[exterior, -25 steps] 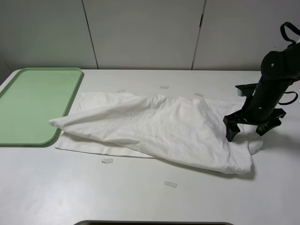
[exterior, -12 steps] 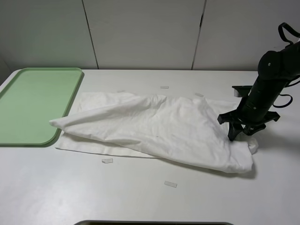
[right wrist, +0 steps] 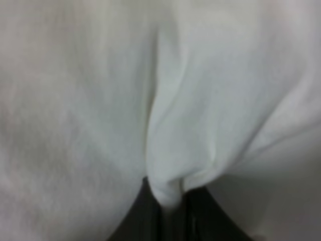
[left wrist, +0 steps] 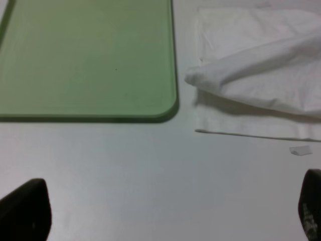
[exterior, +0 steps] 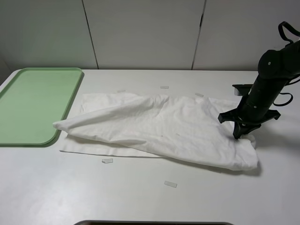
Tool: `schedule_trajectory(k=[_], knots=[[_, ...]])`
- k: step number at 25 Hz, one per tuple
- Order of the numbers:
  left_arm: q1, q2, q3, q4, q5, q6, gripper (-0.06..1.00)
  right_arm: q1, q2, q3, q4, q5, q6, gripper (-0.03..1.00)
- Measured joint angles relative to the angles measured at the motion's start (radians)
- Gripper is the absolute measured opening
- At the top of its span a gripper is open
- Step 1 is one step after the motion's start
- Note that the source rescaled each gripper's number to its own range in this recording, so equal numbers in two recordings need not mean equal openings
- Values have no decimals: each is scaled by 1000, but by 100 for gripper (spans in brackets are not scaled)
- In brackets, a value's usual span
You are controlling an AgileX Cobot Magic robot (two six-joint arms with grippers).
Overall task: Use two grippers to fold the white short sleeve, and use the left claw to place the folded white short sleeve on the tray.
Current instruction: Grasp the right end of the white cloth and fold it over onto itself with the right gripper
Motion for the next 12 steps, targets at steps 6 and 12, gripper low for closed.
schedule_trajectory(k=[6, 12], knots=[[0, 0, 0, 0, 0, 0, 98, 0, -45, -2, -81, -4, 0, 8], [0, 0, 0, 0, 0, 0, 98, -1, -183, -1, -181, 31, 16, 8]])
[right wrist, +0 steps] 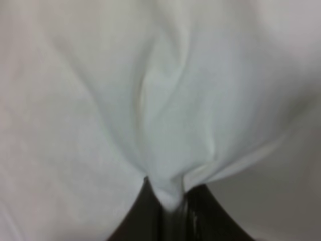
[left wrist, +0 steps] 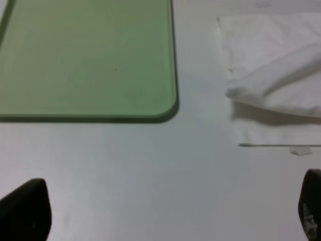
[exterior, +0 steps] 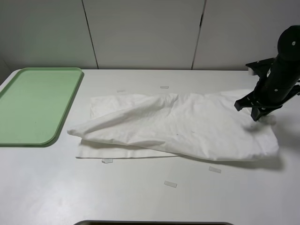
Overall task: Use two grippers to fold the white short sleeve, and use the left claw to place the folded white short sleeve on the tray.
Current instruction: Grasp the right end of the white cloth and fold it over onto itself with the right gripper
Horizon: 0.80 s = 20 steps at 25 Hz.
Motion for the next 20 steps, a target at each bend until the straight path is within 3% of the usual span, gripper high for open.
schedule_trajectory(k=[3, 8, 12, 16, 20], knots=[[0, 0, 0, 0, 0, 0, 98, 0, -50, 1, -47, 26, 13, 8], [0, 0, 0, 0, 0, 0, 98, 0, -199, 1, -210, 120, 52, 8], [0, 0, 0, 0, 0, 0, 98, 0, -243, -28, -252, 200, 55, 8], [0, 0, 0, 0, 0, 0, 98, 0, -261, -145, -290, 381, 9, 8], [0, 0, 0, 0, 0, 0, 98, 0, -262, -175, -285, 402, -21, 8]])
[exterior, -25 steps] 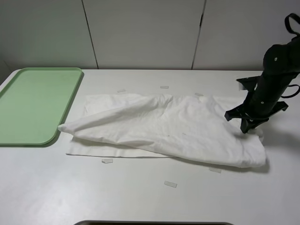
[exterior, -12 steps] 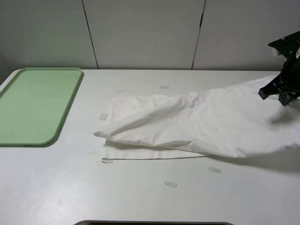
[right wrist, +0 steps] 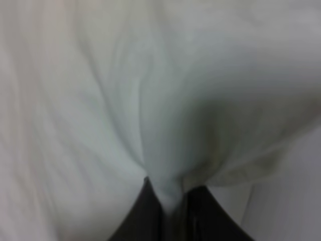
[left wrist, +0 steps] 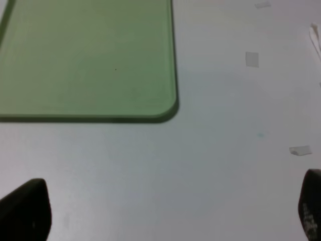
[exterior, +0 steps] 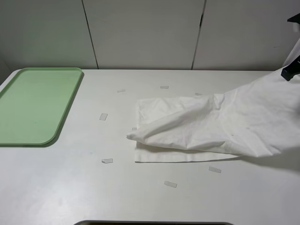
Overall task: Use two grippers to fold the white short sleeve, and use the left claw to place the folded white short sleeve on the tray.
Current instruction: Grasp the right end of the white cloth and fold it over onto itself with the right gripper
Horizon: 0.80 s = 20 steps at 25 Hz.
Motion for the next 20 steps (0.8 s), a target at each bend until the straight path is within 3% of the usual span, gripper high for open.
schedule_trajectory(k=[11, 15, 20], knots=[[0, 0, 0, 0, 0, 0, 98, 0, 136, -1, 159, -44, -15, 8], [0, 0, 0, 0, 0, 0, 98, 5, 173, -1, 183, -62, -5, 8], [0, 0, 0, 0, 0, 0, 98, 78, 199, -1, 166, -86, 35, 8]])
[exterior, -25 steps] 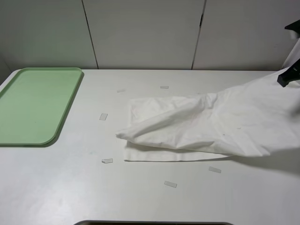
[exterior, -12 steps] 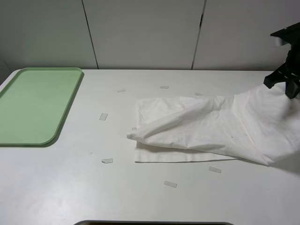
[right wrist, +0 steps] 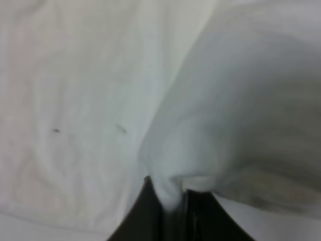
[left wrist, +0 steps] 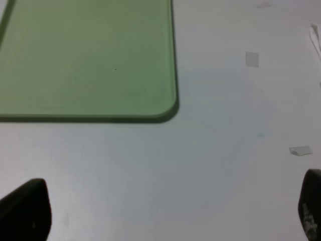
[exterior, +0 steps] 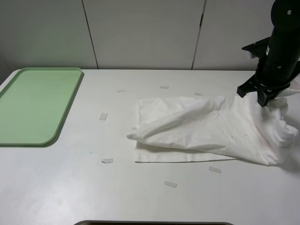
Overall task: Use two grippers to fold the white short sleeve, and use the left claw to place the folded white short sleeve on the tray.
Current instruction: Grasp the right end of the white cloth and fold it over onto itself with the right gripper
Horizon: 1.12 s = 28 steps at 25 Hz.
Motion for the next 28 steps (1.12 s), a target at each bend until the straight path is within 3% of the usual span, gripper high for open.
schedule_trajectory(k=[4, 18, 21, 22, 23, 25, 28], knots=[[0, 0, 0, 0, 0, 0, 98, 82, 5, 0, -10, -22, 54, 8], [0, 0, 0, 0, 0, 0, 98, 206, 5, 0, 34, -62, 119, 11], [0, 0, 0, 0, 0, 0, 98, 206, 6, 0, 51, -66, 128, 32], [0, 0, 0, 0, 0, 0, 98, 206, 6, 0, 63, -71, 128, 51], [0, 0, 0, 0, 0, 0, 98, 206, 6, 0, 63, -71, 128, 51], [0, 0, 0, 0, 0, 0, 98, 206, 6, 0, 104, -92, 130, 91], [0, 0, 0, 0, 0, 0, 98, 206, 6, 0, 135, -114, 128, 98]])
